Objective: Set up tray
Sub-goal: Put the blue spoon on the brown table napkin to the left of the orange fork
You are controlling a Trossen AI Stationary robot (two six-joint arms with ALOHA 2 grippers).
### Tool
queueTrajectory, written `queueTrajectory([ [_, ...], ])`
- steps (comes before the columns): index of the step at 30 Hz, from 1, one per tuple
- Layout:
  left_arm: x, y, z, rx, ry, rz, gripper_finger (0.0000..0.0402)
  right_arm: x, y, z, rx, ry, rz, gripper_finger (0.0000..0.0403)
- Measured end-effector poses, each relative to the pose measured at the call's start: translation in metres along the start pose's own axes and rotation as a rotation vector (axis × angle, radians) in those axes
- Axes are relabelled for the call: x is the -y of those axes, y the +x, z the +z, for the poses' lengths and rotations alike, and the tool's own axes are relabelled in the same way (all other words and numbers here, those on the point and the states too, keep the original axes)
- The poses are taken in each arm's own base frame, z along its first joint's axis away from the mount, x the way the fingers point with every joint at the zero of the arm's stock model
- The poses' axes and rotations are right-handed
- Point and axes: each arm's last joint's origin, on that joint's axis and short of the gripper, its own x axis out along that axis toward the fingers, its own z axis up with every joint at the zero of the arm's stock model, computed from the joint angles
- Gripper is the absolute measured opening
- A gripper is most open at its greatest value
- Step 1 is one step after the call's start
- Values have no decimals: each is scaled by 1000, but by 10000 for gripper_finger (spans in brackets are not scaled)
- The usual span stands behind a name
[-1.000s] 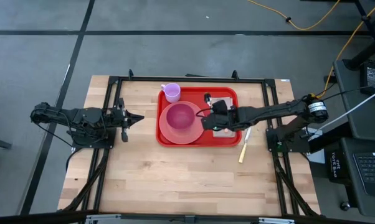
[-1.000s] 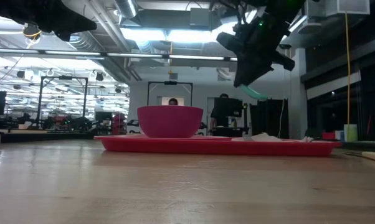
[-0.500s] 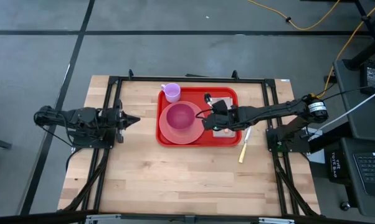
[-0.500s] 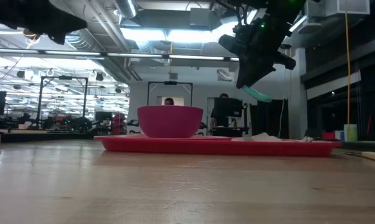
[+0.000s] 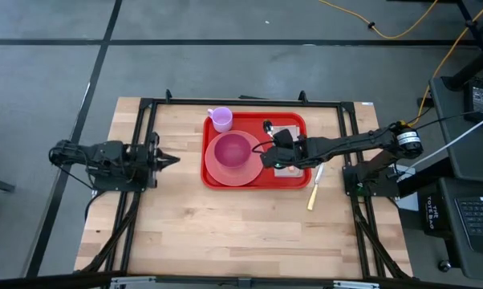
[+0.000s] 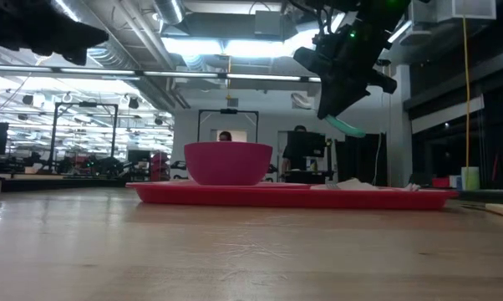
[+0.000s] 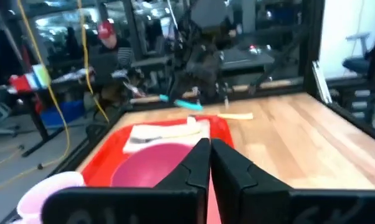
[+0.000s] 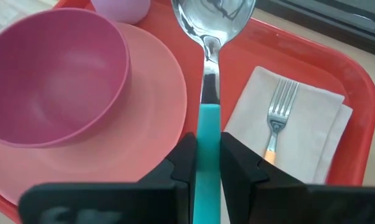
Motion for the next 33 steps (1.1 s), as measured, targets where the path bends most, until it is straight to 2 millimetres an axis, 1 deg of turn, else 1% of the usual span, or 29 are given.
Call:
queueTrajectory([
  [4,1,3,-3,24,4,9,8,0,0,0,-1,-1,-1,51],
  [8,1,4,-3,42,-4,-24,6,0,0,0,-1,-2,-1,51],
  [11,2,8,-11,44,-13,-31,4,0,0,0,-1,-4,-1,51],
  [14,0,11,-17,51,-27,7,4,0,0,0,-1,-5,-1,51],
  [16,-2,12,-18,49,-40,26,4,0,0,0,0,-4,-1,51],
  [21,-4,12,-17,62,-51,-26,4,0,0,0,-1,-2,-1,51],
  [25,-7,13,-17,85,-57,-27,4,0,1,0,-15,27,6,51],
  [29,-6,19,-32,116,-63,-6,5,2,3,1,-37,49,10,51],
  [33,-9,20,-33,158,-72,20,8,6,7,1,-67,67,-23,51],
])
